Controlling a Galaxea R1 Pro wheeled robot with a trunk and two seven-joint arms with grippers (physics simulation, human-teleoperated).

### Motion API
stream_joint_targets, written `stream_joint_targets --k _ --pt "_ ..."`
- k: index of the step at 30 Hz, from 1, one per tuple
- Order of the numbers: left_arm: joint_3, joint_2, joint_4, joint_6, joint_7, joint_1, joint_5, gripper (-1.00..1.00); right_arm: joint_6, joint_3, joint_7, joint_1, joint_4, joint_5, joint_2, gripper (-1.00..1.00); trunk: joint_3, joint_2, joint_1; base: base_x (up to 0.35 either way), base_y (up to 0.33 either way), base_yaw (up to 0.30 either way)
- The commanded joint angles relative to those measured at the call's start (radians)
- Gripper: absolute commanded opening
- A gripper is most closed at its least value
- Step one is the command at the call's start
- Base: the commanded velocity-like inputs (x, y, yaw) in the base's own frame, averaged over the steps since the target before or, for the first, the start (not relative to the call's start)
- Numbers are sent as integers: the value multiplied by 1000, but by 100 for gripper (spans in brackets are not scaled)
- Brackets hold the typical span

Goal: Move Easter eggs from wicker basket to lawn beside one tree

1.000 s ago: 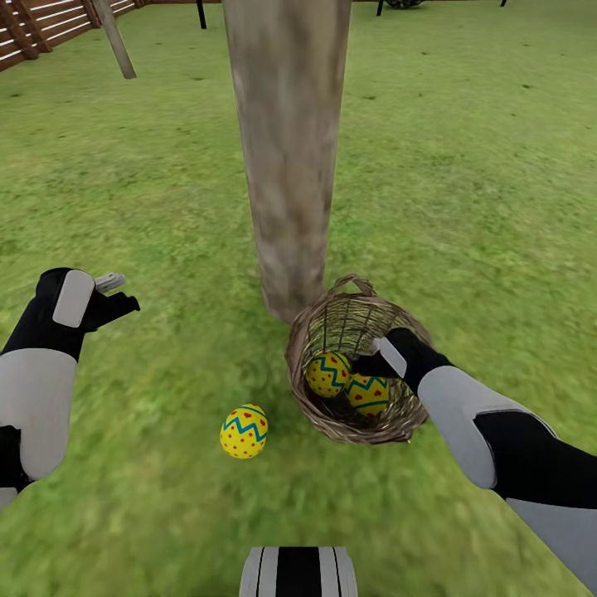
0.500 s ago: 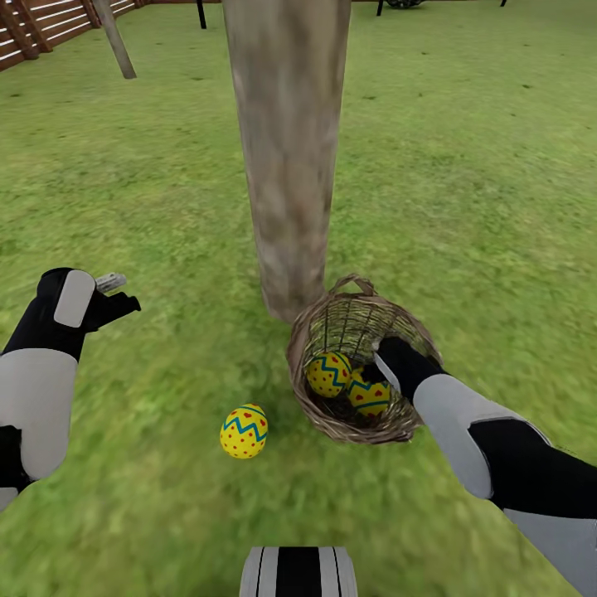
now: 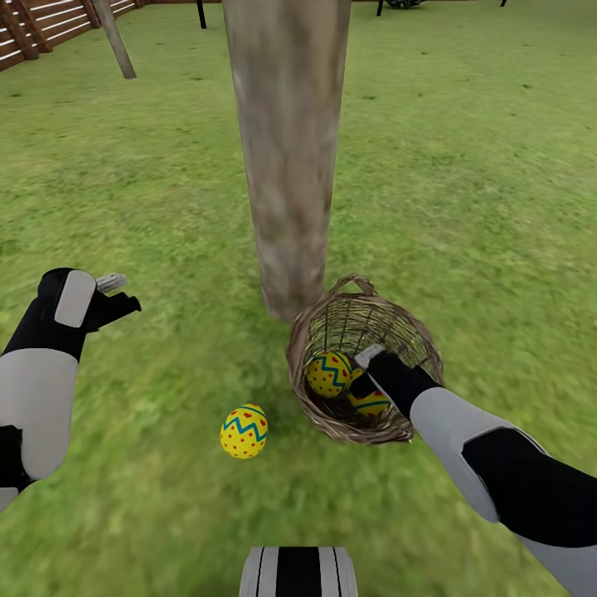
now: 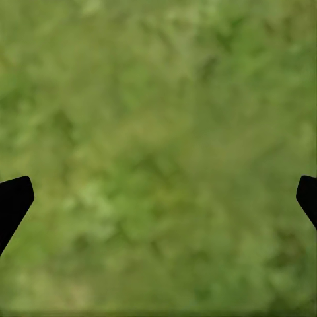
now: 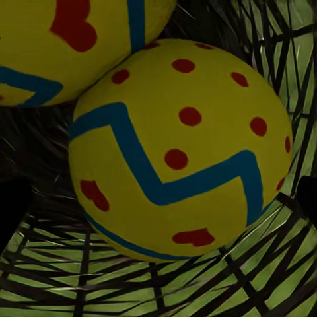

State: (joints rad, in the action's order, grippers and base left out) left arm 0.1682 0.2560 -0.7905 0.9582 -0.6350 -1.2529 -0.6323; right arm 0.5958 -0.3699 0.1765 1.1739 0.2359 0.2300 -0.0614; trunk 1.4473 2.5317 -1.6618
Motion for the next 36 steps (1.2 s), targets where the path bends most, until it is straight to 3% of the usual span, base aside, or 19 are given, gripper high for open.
stream_joint_targets --k 1,9,15,22,30,36 --pt "0 0 -1 2 -9 0 -10 100 3 -1 7 0 2 11 0 100 1 0 0 0 0 0" --pt "1 1 -1 2 -9 0 -10 100 -1 -3 -6 0 1 19 0 100 1 0 0 0 0 0" --pt "-1 2 -2 2 -9 0 -9 100 -1 -3 -69 -5 -2 80 -1 100 1 0 0 0 0 0" --pt "-1 4 -1 2 -9 0 -10 100 -13 -3 -85 -6 4 89 -1 100 1 0 0 0 0 0" --pt "-1 -3 -1 2 -10 0 -10 100 -135 -2 -69 -19 3 85 0 100 1 0 0 0 0 0" --pt "-1 -3 -1 2 -11 0 -9 100 -170 -1 -1 -26 3 87 1 100 1 0 0 0 0 0"
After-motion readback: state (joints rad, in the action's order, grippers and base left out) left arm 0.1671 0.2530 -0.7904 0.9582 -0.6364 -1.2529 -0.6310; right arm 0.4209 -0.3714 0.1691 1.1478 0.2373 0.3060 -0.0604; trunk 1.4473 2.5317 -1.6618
